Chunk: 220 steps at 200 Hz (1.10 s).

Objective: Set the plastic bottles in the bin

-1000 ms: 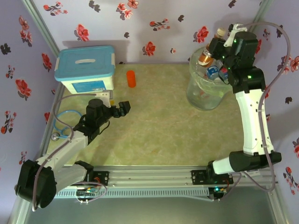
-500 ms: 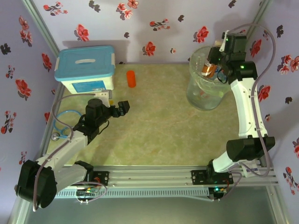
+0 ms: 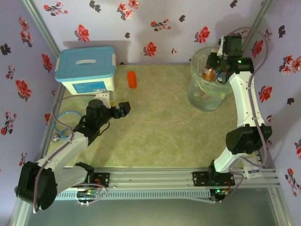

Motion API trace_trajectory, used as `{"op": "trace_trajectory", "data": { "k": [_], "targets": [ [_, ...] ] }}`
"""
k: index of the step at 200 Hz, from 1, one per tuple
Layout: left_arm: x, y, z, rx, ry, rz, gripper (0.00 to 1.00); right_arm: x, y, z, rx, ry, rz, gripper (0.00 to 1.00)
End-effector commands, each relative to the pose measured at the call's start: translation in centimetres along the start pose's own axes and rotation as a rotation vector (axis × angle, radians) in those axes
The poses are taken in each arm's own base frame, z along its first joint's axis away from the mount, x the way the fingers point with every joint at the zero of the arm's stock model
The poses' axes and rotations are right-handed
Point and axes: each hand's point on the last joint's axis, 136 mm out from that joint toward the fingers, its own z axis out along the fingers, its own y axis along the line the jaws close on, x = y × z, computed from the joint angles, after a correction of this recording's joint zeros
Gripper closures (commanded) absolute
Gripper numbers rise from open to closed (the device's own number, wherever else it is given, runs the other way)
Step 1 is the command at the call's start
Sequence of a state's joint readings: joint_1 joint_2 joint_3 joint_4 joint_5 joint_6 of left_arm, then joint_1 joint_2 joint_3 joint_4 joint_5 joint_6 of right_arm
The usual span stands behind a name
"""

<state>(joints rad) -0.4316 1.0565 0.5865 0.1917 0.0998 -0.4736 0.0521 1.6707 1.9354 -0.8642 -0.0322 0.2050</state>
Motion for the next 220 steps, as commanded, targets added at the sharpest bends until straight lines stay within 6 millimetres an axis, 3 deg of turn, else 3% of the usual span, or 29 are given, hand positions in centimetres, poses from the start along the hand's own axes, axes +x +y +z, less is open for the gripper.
{"op": "trace_trajectory", "data": {
  "k": [1,110,196,220],
  "targets": [
    [0.1,0.1,-0.2,0.000,0.010,-0.011,0.00,2.9,-0.2,0.8,-0.008,0.135,-0.006,0.77],
    [0.2,0.3,0.2,-0.006,0.017,-0.014,0.00,8.3,-0.8,4.5,0.026,0.320,0.014,0.78],
    [0.3,0.4,0.1,-0.010,0.022,-0.012,0.00,12.5,1.6,6.9,-0.024,0.490,0.018,0.78],
    [0.2,0.5,0.0,-0.013,0.019,-0.010,0.00,13.0,3.5,6.7,-0.118,0.511,0.050,0.78]
  ]
}}
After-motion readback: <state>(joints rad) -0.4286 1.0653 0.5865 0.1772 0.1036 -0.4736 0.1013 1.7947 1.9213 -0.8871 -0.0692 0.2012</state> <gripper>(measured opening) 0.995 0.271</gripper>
